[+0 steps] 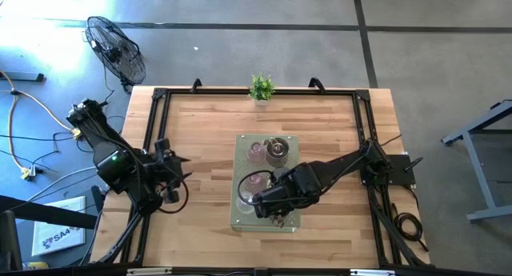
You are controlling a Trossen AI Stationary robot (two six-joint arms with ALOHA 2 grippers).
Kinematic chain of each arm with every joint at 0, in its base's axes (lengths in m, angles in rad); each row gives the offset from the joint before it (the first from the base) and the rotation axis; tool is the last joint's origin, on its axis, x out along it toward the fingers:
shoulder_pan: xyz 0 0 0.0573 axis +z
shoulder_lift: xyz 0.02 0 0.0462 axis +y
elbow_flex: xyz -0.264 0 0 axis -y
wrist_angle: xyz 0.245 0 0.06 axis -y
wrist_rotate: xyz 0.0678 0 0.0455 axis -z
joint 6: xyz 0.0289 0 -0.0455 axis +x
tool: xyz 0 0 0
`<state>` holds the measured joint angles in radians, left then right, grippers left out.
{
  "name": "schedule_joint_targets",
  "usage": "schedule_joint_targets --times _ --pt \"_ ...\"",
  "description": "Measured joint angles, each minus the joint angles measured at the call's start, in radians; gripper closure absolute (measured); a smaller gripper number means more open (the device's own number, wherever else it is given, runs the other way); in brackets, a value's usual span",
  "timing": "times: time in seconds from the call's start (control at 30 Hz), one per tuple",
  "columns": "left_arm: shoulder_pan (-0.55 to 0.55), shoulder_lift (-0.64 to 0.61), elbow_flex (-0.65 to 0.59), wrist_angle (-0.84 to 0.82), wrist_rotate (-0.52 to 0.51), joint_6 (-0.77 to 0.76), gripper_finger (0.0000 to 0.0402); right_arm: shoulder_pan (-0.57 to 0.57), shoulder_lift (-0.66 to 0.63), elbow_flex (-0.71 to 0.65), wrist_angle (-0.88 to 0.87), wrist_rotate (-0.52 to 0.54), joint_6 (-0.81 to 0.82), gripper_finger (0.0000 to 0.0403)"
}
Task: Pick & Place candle stick holders
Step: Put the silver scented candle on the shelf
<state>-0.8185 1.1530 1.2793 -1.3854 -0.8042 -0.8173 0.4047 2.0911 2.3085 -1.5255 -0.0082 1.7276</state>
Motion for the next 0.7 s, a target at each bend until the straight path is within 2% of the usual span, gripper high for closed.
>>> schedule_joint_targets --times 0.23,0.4,0.57,0.7 --pt "0.000 0.000 0.000 0.001 0.246 -0.001 0.0224 -0.001 0.000 0.000 0.001 -0.003 -0.001 0.0012" --pt "0.000 0.000 0.000 0.001 0.380 0.000 0.0224 -0.001 0.000 0.000 0.001 -0.003 -0.003 0.0012" --pt "0.000 0.000 0.000 0.001 0.449 0.000 0.0224 -0.001 0.000 0.000 0.001 -0.003 -0.007 0.0012" --pt "0.000 0.000 0.000 0.001 0.456 0.000 0.0224 -0.005 0.000 0.000 0.001 -0.004 -0.008 0.0012"
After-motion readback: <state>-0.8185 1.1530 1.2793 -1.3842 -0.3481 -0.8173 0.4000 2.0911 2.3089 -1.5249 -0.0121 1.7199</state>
